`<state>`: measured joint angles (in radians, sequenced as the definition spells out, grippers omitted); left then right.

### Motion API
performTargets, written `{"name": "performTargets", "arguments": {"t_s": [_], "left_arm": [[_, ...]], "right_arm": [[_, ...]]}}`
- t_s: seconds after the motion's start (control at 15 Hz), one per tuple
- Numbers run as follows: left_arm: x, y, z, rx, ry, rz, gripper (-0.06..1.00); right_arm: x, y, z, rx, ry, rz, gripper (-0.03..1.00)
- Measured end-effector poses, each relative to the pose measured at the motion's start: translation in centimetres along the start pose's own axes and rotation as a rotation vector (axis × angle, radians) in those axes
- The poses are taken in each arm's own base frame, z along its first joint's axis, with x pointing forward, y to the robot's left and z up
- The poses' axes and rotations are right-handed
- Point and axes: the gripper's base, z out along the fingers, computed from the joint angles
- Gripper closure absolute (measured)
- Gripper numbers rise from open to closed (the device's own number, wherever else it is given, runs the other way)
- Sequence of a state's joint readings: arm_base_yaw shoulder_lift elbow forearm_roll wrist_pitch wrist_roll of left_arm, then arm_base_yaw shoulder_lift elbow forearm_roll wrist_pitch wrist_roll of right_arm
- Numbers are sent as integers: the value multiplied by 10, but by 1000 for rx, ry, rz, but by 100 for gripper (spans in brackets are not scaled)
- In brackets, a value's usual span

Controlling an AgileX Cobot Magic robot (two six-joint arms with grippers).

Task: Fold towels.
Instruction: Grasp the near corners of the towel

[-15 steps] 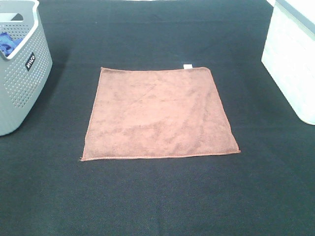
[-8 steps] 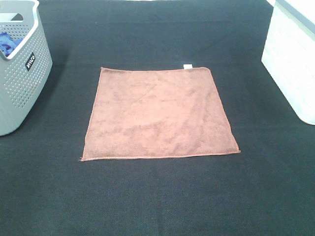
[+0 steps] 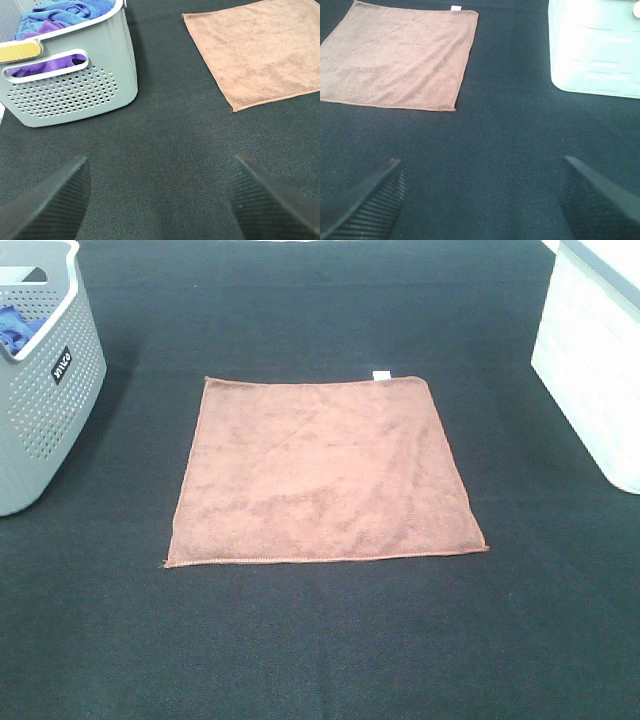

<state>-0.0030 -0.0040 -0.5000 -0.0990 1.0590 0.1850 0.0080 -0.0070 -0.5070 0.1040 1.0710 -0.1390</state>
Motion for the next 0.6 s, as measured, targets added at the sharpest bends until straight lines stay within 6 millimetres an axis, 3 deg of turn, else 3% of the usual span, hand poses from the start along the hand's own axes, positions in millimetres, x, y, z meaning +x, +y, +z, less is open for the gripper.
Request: {"name": "performTargets", "arguments": {"t_s": [0.6], "left_arm": [[0, 0, 0, 0, 0, 0, 22]], "right_arm": [[0, 0, 0, 0, 0, 0, 19]]}}
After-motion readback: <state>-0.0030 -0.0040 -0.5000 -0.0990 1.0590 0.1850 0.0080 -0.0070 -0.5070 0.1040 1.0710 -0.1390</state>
